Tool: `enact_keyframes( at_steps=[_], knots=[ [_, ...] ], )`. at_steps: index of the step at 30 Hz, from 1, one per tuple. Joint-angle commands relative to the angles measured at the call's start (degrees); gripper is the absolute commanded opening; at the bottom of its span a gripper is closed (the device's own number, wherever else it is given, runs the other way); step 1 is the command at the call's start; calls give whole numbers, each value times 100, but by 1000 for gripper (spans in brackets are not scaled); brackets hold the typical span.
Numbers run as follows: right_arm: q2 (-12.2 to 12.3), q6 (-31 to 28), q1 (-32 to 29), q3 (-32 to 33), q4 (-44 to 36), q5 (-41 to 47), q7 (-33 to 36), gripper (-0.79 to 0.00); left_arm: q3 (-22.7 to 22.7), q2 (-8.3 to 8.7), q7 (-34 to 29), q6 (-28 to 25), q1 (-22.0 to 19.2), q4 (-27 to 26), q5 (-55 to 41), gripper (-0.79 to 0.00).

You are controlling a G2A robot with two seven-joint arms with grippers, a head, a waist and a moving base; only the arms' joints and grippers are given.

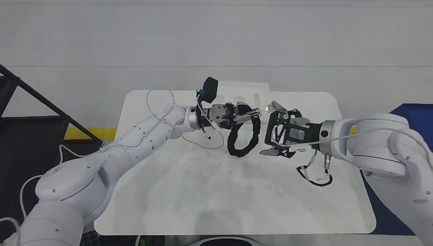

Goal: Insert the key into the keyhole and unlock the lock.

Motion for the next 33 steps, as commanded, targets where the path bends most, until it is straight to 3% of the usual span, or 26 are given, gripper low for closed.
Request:
enact_keyframes(
  at_steps=[1,11,18,26,33],
  knots=[
    [-5,-16,11,-47,6,-12,-33,0,-1,-13,0,0,5,11,6,-785],
    [-29,-28,130,-259,139,88,-30,0,-1,-62,0,0,-21,92,124,-785],
    [38,-278,161,34,361,-14,15,0,-1,-49,0,0,-67,74,457,-785],
    [105,-1070,232,234,473,-288,-302,0,-1,123,0,0,-169,-225,699,-785],
    [103,-1255,275,192,453,-421,-519,0,-1,329,-34,0,-316,-492,1106,-785]
  ],
)
